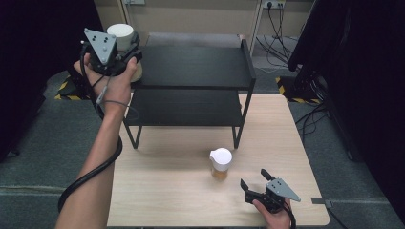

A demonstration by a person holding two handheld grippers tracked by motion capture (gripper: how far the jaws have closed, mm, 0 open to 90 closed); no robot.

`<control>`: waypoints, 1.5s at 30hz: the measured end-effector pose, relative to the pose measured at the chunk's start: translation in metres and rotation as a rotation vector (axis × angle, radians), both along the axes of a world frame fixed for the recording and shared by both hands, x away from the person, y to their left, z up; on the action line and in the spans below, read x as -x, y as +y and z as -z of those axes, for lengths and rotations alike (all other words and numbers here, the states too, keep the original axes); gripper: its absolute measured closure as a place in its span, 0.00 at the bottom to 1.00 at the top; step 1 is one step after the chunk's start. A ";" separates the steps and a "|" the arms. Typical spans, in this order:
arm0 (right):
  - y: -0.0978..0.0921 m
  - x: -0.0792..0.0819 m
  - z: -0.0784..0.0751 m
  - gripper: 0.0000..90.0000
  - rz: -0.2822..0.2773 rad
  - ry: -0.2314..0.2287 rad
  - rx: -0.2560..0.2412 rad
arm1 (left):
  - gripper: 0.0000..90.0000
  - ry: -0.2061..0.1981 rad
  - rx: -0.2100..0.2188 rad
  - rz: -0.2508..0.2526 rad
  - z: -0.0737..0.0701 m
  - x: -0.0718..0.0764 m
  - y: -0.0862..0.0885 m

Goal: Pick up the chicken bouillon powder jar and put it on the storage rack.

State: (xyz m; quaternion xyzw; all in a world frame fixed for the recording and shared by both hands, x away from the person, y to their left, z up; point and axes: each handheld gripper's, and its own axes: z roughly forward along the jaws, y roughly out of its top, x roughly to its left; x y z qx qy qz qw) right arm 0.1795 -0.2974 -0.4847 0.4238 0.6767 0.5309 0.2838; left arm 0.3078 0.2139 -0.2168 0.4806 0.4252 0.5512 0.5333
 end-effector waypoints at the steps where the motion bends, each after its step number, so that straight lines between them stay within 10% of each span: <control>1: 0.000 0.000 0.000 0.10 0.000 -0.001 0.001 | 0.37 0.001 0.001 -0.001 0.000 0.000 0.001; 13: 0.001 0.000 0.000 0.10 -0.002 -0.003 0.009 | 0.37 0.026 0.047 0.023 0.001 -0.005 0.013; 19: 0.001 0.000 0.000 0.10 -0.002 -0.004 0.011 | 0.15 0.044 0.060 0.031 0.000 -0.002 0.015; 45: 0.003 0.001 0.000 0.10 0.002 -0.005 0.015 | 0.11 -0.005 0.053 0.124 0.049 0.065 0.029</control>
